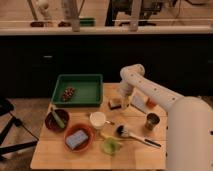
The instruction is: Wipe table surface with eraser
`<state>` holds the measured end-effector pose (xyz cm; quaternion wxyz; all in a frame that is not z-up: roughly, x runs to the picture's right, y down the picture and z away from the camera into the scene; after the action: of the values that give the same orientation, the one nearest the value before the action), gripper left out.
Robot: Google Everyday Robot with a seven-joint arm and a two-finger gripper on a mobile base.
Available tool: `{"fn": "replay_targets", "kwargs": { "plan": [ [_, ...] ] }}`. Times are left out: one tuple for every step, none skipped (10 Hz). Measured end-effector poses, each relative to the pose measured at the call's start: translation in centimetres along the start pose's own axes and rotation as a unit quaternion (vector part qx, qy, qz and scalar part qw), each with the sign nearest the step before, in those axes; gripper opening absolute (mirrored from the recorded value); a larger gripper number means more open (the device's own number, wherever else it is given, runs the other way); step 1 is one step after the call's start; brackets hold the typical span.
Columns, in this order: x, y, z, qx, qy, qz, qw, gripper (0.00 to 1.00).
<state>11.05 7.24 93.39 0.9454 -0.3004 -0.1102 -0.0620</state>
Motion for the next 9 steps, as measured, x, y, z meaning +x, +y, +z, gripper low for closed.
{"fn": "replay_targets", "kwargs": {
  "plan": [
    [0.0,0.1,0.2,-0.002,-0.004,-0.008,1.0000,0.80],
    [0.0,0.1,0.3,-0.003,-0.006,-0.011,0.9999,0.80],
    [-0.1,0.1,0.5,-0.003,-0.008,-0.014,0.9999,0.80],
    [-0.1,0.2,0.7,-0.004,-0.011,-0.015,0.9998,0.80],
    [-0.1,0.2,1.0,-0.004,-0.014,-0.016,0.9998,0.80],
    [0.0,0.2,1.3,-0.006,-0.016,-0.016,0.9997,0.80],
    [0.1,0.3,1.7,-0.008,-0.017,-0.015,0.9997,0.80],
    [0.2,0.3,2.0,-0.011,-0.019,-0.014,0.9997,0.80],
    [0.3,0.3,2.2,-0.012,-0.019,-0.013,0.9997,0.80]
  ]
}}
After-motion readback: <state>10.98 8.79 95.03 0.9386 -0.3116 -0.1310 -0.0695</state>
